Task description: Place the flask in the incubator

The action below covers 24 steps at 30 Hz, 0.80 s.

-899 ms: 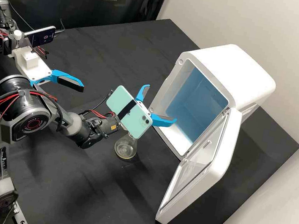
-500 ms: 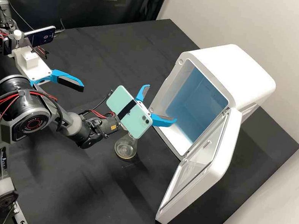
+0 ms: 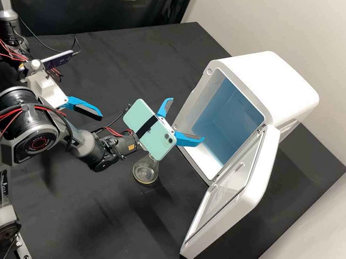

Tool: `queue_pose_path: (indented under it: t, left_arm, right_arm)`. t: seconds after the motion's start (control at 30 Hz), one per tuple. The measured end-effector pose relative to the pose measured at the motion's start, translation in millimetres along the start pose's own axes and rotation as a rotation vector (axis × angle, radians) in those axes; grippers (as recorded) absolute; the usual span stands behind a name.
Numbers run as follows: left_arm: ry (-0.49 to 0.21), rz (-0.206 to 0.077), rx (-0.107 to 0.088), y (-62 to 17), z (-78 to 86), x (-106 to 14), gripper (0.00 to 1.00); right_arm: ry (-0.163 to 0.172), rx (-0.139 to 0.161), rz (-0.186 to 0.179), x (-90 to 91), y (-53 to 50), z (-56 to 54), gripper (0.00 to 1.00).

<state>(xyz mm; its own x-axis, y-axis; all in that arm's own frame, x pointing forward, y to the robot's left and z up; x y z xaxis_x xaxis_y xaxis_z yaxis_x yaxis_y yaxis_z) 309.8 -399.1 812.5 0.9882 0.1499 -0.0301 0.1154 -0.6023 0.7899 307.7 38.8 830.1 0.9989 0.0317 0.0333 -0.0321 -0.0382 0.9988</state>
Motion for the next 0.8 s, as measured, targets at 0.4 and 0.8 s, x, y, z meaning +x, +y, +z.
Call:
queue_pose_path:
  t: [0.4,0.8]
  left_arm:
    - [0.123,-0.02,-0.068,-16.7,-48.1,-12.2,1.0]
    - [0.147,-0.04,-0.082,-27.2,-62.5,-18.3,1.0]
  right_arm:
    - [0.0,0.0,0.0,0.0,0.0,0.0,1.0]
    - [-0.004,0.004,0.004,0.0,0.4,0.4,1.0]
